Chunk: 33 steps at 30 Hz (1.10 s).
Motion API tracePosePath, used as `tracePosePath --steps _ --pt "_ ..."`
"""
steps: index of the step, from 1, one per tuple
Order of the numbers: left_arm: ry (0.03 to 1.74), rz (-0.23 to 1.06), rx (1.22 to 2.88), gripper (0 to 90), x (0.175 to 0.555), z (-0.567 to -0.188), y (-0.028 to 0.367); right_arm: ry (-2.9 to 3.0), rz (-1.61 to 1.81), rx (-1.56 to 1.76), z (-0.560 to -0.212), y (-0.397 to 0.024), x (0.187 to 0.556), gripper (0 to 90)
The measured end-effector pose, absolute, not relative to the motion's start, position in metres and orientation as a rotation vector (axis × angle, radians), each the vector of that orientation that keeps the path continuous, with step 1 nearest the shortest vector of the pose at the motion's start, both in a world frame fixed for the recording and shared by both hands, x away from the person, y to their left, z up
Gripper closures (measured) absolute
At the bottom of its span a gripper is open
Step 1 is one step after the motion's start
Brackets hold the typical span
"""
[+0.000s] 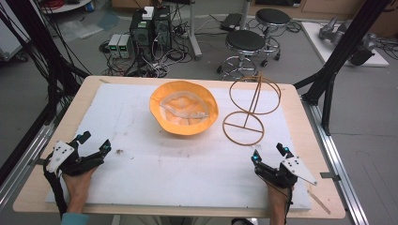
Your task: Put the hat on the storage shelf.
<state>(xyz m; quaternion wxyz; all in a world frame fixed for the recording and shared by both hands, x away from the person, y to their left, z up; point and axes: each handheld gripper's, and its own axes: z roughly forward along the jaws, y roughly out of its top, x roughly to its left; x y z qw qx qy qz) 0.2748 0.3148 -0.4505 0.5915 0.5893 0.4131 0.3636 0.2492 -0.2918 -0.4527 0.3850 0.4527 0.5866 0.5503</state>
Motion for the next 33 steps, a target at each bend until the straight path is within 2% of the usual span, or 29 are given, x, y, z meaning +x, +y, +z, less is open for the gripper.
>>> tracePosePath --steps 22,33 --pt "0.844 0.668 1.495 12.8 0.322 -0.375 0.291 1.493 1.408 1.154 -0.453 -0.293 0.249 9.3" --pt "0.843 0.506 1.577 10.4 0.361 -0.350 0.279 1.493 1.408 1.151 -0.453 -0.293 0.250 9.3"
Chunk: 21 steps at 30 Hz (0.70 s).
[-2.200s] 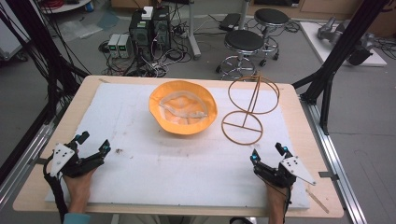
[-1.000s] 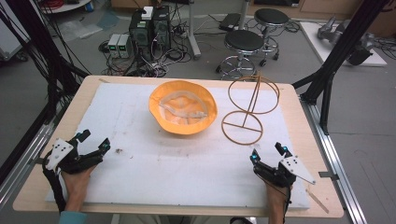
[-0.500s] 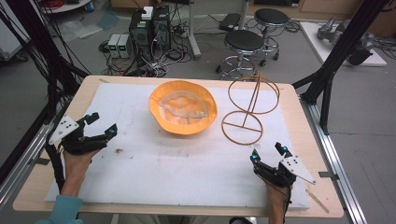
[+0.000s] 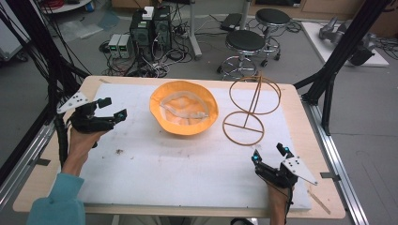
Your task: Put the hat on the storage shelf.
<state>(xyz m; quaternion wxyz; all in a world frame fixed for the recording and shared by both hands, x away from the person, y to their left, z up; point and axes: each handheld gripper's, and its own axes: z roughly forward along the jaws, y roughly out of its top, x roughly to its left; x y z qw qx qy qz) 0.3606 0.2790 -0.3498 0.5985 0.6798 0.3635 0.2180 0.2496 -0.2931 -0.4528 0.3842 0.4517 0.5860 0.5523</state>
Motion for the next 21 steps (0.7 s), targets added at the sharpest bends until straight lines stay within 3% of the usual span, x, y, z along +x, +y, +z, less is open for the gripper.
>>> tracePosePath --steps 21 --pt "0.860 0.273 1.666 9.3 0.445 -0.319 0.244 1.494 1.407 1.157 -0.453 -0.293 0.249 9.3"
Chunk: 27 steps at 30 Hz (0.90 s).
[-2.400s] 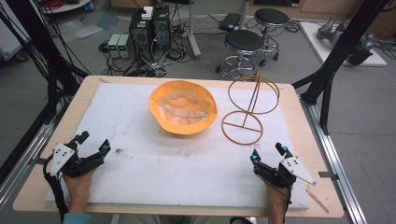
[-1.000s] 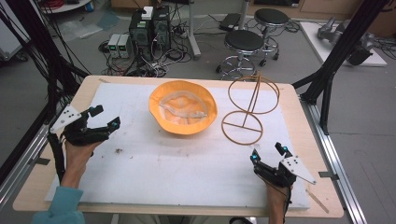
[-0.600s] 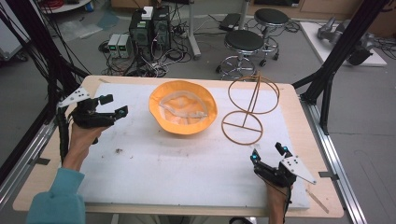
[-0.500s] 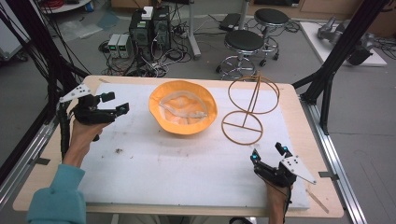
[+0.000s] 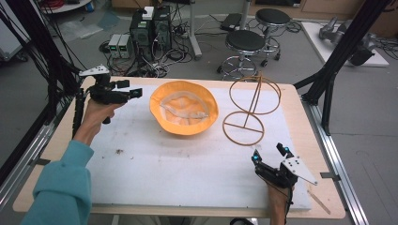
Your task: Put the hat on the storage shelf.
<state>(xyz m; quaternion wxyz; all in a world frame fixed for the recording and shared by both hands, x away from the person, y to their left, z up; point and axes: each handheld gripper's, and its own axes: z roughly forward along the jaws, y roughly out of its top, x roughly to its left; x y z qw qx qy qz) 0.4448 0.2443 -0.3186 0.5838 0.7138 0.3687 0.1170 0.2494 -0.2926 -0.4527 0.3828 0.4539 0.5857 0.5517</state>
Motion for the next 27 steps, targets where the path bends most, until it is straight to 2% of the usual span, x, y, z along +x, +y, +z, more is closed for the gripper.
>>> tracePosePath --steps 12,21,27 --pt "0.898 0.153 1.728 12.4 0.493 -0.323 0.218 1.490 1.406 1.158 -0.453 -0.292 0.249 9.3" --pt "0.929 0.128 1.769 14.7 0.503 -0.338 0.212 1.488 1.406 1.152 -0.453 -0.293 0.249 9.3" --pt "0.952 0.109 1.776 20.8 0.508 -0.345 0.206 1.487 1.401 1.150 -0.453 -0.293 0.249 9.3"
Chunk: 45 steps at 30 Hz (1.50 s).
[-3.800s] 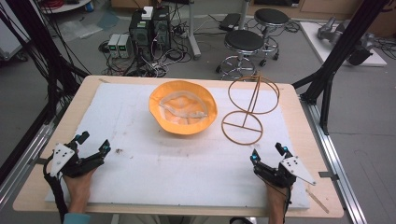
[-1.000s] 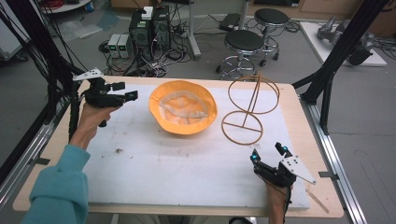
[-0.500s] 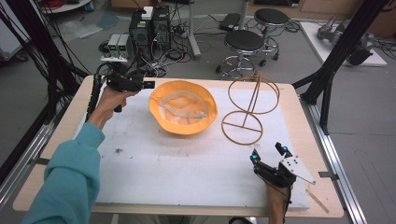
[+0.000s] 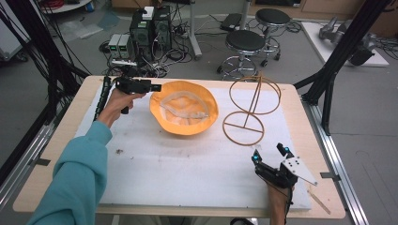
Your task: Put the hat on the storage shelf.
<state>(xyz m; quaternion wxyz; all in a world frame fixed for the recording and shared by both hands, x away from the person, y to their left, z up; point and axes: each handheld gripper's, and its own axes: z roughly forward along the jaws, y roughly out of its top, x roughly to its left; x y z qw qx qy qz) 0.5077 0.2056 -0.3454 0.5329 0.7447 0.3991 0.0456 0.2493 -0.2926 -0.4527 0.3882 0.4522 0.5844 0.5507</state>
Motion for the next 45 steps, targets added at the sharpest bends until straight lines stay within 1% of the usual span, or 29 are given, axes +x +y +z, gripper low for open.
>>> tracePosePath --steps 2,3,6,7,8,11,12,13,14,19,22,23,31,36,41,45 --pt "0.966 0.091 1.793 25.0 0.511 -0.350 0.204 1.487 1.401 1.150 -0.453 -0.292 0.249 9.3" --pt "0.984 0.066 1.798 25.0 0.514 -0.353 0.203 1.487 1.401 1.149 -0.453 -0.293 0.249 9.3" --pt "0.998 0.033 1.776 30.1 0.516 -0.355 0.203 1.486 1.400 1.151 -0.453 -0.293 0.249 9.3" --pt "0.998 0.012 1.768 30.1 0.517 -0.356 0.203 1.486 1.400 1.151 -0.453 -0.293 0.249 9.3" --pt "0.995 -0.001 1.763 35.9 0.518 -0.357 0.202 1.485 1.401 1.151 -0.453 -0.293 0.249 9.2" --pt "1.003 -0.017 1.783 40.9 0.519 -0.360 0.201 1.484 1.403 1.152 -0.453 -0.293 0.249 9.3" --pt "1.003 -0.017 1.783 45.0 0.519 -0.360 0.201 1.485 1.404 1.152 -0.453 -0.293 0.249 9.3" --pt "1.003 -0.018 1.790 45.0 0.519 -0.360 0.200 1.485 1.404 1.152 -0.453 -0.293 0.249 9.3" --pt "1.002 -0.020 1.797 53.0 0.519 -0.360 0.200 1.483 1.405 1.158 -0.453 -0.293 0.249 9.3" --pt "0.997 -0.034 1.820 69.1 0.518 -0.360 0.198 1.481 1.407 1.160 -0.453 -0.293 0.249 9.3" --pt "0.987 -0.040 1.815 83.1 0.516 -0.359 0.197 1.477 1.409 1.157 -0.453 -0.293 0.249 9.2" --pt "0.969 -0.035 1.809 84.6 0.515 -0.357 0.197 1.477 1.410 1.159 -0.453 -0.293 0.249 9.3" --pt "0.935 -0.038 1.810 86.2 0.511 -0.353 0.194 1.475 1.409 1.156 -0.453 -0.293 0.248 9.3" --pt "0.916 -0.014 1.798 86.3 0.508 -0.349 0.192 1.474 1.411 1.159 -0.453 -0.293 0.248 9.3" --pt "0.908 0.029 1.785 86.4 0.505 -0.342 0.194 1.476 1.410 1.163 -0.453 -0.292 0.248 9.3" --pt "0.878 0.109 1.771 86.4 0.500 -0.326 0.198 1.476 1.409 1.161 -0.453 -0.292 0.248 9.3"
